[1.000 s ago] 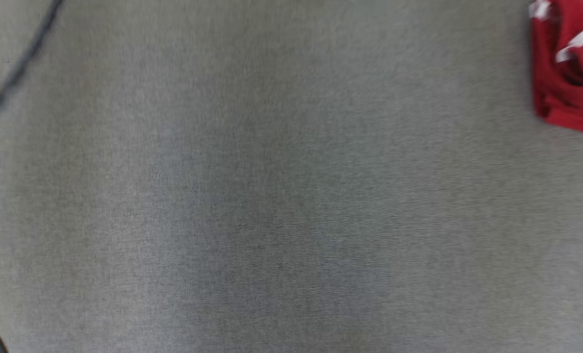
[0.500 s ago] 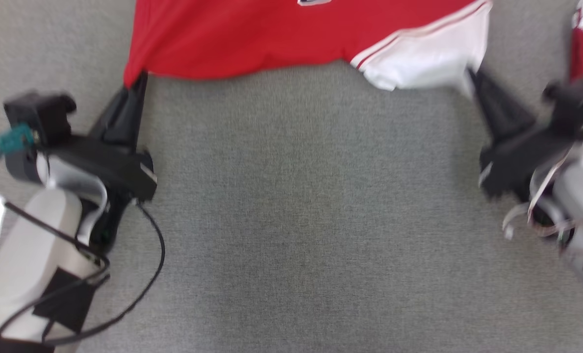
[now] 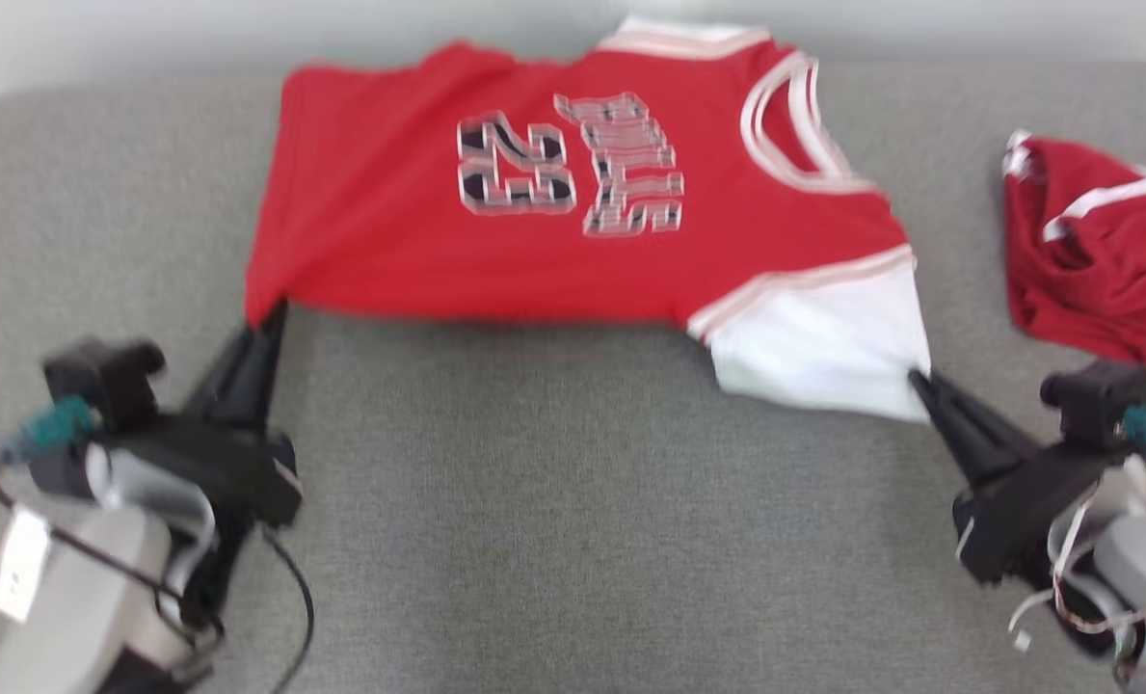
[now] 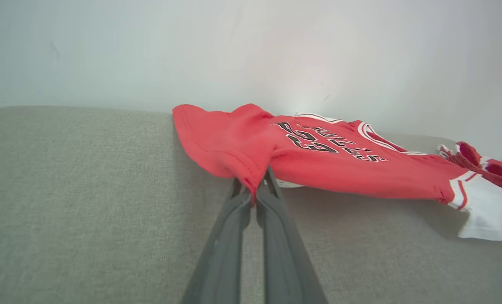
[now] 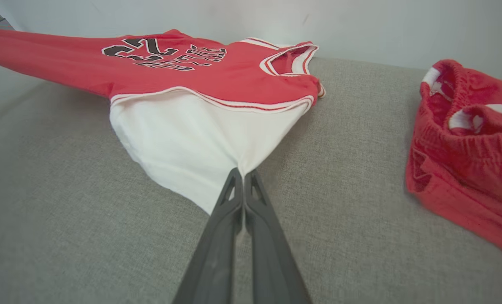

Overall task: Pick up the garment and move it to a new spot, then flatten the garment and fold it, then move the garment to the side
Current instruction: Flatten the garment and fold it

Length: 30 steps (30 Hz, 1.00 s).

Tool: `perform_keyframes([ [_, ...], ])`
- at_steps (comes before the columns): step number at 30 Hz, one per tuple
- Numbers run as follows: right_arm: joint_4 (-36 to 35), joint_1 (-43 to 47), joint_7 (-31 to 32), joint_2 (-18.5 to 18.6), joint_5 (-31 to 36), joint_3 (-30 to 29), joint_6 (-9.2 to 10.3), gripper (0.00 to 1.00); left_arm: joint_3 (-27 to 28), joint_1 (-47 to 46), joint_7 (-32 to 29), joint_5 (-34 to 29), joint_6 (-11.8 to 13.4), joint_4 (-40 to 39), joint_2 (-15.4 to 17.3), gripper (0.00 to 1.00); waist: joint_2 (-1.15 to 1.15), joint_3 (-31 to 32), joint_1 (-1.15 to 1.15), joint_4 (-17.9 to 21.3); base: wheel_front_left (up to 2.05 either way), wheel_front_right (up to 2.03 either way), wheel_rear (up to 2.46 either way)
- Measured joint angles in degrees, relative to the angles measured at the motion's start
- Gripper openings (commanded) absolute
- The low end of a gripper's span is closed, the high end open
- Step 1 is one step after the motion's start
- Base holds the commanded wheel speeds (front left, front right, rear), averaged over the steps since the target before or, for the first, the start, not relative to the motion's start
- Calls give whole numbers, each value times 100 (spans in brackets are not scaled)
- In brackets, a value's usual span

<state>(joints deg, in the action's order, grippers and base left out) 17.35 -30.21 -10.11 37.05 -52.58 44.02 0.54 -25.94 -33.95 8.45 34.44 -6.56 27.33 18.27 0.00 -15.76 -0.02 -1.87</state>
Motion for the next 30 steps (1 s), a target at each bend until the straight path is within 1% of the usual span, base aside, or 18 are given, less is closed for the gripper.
perform_keyframes([
  [2, -163, 309, 170, 58, -155, 30, 101, 0, -96, 369, -2, 5, 7, 1, 0, 0, 0, 252, 0, 19, 0, 0, 0],
  [5, -309, 695, 372, 141, -355, 99, 170, 0, -212, 719, -45, -22, 112, 1, 9, 0, 0, 505, 0, 39, 0, 0, 0],
  [7, -430, 1006, 470, 191, -497, 124, 255, 0, -282, 968, -77, -24, 160, -8, 0, 0, -1, 675, -1, 50, 0, 0, 0],
  [9, -525, 1255, 567, 246, -623, 145, 301, 0, -322, 1216, -93, -29, 245, -16, 0, 0, -1, 846, -1, 57, 0, 0, 0],
  [13, -818, 1687, 744, 383, -945, 126, 367, 0, -365, 1733, -147, -11, 312, -81, 38, 0, -1, 1188, 0, 68, 0, 0, 0],
  [18, -1200, 2293, 964, 639, -1299, 102, 506, 0, -455, 2350, -296, 14, 463, -385, 49, 0, -1, 1570, 0, 75, 0, 0, 0],
  [19, -1248, 2381, 1014, 667, -1368, 103, 510, 0, -450, 2430, -300, 48, 492, -447, 51, 0, -1, 1632, 0, 75, 0, 0, 0],
  [24, -1438, 2827, 1194, 737, -1595, 133, 611, 0, -508, 2622, -497, 38, 659, -602, 175, 0, -1, 1829, 0, 28, 0, 0, 0],
  [30, -1529, 2874, 1376, 720, -1592, 199, 653, 0, -516, 2930, -653, 57, 809, -669, 179, 0, 0, 1835, 1, -38, 0, 0, 0],
])
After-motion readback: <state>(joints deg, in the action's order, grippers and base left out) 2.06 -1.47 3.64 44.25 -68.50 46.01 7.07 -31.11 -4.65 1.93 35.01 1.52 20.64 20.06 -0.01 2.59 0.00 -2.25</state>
